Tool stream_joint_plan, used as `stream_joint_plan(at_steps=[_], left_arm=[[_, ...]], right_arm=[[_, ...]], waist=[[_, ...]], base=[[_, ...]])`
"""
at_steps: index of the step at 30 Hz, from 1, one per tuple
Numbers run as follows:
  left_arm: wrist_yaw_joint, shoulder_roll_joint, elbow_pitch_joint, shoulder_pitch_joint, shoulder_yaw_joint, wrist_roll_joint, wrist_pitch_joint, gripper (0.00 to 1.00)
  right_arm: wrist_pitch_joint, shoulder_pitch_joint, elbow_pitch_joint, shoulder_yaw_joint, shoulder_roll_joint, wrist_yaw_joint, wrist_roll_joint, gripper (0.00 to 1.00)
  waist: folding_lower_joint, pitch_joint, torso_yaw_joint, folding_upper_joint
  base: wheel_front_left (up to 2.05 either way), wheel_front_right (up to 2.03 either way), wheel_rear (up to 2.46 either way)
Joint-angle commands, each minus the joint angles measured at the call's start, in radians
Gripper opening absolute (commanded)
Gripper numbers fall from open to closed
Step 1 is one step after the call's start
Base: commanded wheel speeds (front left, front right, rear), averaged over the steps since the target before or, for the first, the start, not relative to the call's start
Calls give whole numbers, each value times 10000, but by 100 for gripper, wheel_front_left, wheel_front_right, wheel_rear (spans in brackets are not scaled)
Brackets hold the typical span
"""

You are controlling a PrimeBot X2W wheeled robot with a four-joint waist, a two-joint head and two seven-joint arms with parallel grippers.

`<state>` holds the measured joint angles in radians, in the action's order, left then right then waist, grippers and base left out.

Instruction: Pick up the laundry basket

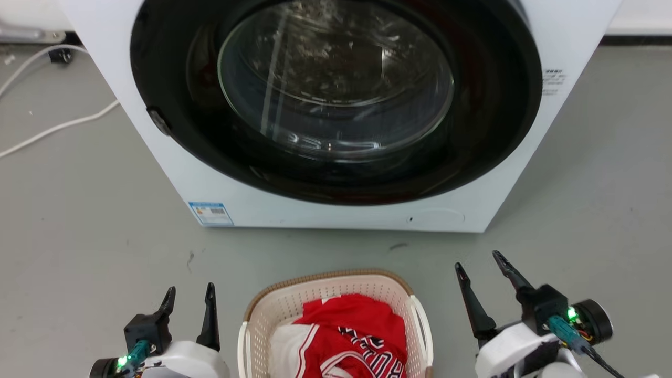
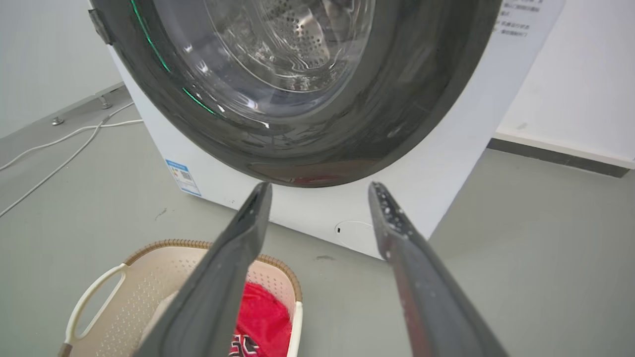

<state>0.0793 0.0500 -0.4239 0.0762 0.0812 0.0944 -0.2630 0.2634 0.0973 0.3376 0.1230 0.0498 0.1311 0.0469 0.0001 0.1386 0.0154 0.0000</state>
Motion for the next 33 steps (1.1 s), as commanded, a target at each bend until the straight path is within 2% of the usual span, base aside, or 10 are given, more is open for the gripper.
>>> stream_joint_plan(at_steps=[1,2,4,11,26,33], left_arm=[[34,9,-61,136,34,-18,-28,100],[140,7,-625,381,112,79,-28,100],[179,10,-830,552,151,118,-28,100],[421,43,-2390,1592,265,231,-28,100],[499,340,-5060,3595,191,221,-28,100],[510,364,-6189,4422,-84,323,-28,100]], right_arm=[[21,174,54,22,9,-6,46,100],[21,532,403,116,10,-6,130,100],[21,686,551,164,10,-6,150,100],[20,1805,2263,506,10,-7,414,100],[21,4411,6206,848,104,-7,877,100],[20,5403,7551,894,158,-7,978,100]], waist=[[-1,306,6,0],[-1,606,5,0],[-1,769,-2,0],[-1,1961,56,0],[-1,4260,316,0],[-1,5024,438,0]], base=[[0,0,0],[0,0,0],[0,0,0],[0,0,0],[0,0,0],[0,0,0]])
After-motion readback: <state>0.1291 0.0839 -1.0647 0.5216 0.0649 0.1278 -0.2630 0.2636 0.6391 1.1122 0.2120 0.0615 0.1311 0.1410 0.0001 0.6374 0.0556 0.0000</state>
